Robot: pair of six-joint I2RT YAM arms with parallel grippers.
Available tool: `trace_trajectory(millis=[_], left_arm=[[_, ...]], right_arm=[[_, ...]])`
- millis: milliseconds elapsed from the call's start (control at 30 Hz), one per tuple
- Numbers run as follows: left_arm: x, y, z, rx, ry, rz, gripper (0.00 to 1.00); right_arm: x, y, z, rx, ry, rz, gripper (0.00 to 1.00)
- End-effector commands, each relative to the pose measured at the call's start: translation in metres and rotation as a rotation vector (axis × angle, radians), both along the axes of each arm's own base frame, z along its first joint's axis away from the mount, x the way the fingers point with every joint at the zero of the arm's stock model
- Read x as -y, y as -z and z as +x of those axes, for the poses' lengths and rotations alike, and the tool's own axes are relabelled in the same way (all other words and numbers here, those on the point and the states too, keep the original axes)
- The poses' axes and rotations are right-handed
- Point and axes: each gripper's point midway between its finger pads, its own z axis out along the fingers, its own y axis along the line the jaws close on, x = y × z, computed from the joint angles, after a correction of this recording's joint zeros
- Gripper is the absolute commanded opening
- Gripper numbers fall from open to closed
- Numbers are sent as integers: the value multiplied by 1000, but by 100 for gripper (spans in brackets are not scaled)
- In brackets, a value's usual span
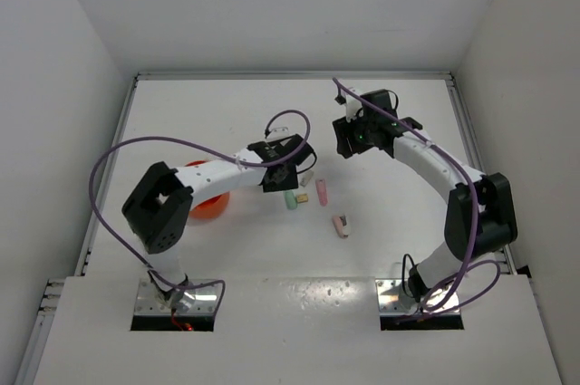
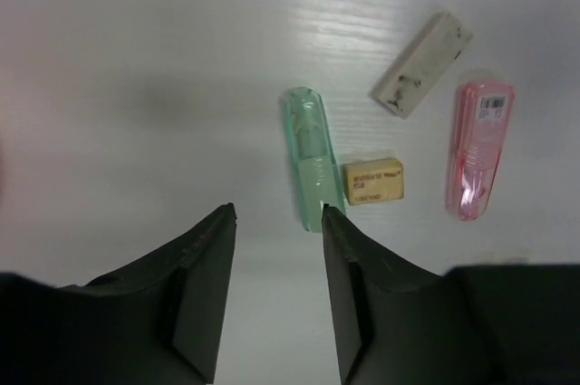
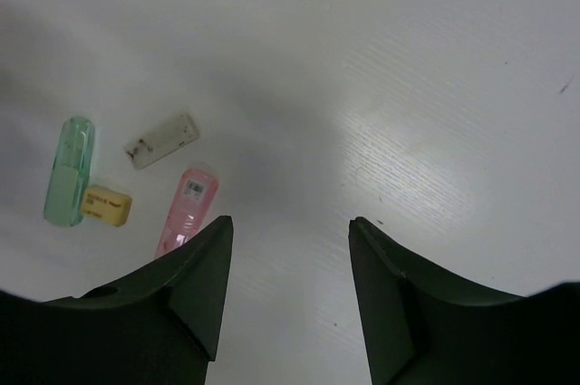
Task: Sort the stationery into containers
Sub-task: Pick up the stationery from the center of the board.
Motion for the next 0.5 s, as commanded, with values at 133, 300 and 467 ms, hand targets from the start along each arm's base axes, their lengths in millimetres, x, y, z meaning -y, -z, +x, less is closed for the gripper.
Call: trace_trajectory(millis=[133,300,467], left_arm=[[37,24,8,-64,37,-143,46],[33,41,12,-98,-9,-142,52],[30,64,14,-129,-30,-116,52]], right_arm=[[1,-21,17,74,38,16,55],[1,-21,17,74,38,16,55],[1,-21,15,71,45,22,55]])
